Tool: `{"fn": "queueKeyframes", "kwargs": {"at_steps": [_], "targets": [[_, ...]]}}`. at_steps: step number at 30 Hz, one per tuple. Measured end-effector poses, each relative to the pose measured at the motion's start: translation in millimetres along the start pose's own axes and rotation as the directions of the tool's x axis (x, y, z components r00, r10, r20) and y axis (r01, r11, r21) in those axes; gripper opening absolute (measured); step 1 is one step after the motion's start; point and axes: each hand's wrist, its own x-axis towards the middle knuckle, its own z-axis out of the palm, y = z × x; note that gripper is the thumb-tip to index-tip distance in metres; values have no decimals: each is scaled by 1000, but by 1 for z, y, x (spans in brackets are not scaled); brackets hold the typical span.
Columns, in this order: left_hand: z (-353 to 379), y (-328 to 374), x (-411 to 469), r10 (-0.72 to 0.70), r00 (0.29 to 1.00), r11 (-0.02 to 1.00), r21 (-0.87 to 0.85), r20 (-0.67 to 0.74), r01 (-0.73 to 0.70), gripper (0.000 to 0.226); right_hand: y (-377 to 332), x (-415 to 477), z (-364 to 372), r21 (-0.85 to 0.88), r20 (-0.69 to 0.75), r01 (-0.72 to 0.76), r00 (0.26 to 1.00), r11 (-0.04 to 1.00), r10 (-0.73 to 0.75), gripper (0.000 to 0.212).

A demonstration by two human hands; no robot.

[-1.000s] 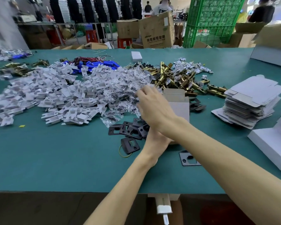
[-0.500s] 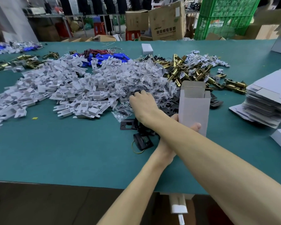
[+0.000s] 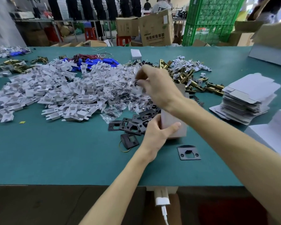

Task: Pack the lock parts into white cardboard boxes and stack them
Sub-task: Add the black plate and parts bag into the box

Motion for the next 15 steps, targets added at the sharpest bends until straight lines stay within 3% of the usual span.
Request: {"fn": "queueKeyframes", "kwargs": {"at_steps": [4,15], "targets": [[3,0,2,-3,1000,1000,-27,26,3,48,38,-13,-53,-60,-125,-87,989,994,79,8],[3,7,-3,-36,999,997,-64,28,38,60,65,-46,-57,-270,20,-76,996,960,84,11]]}}
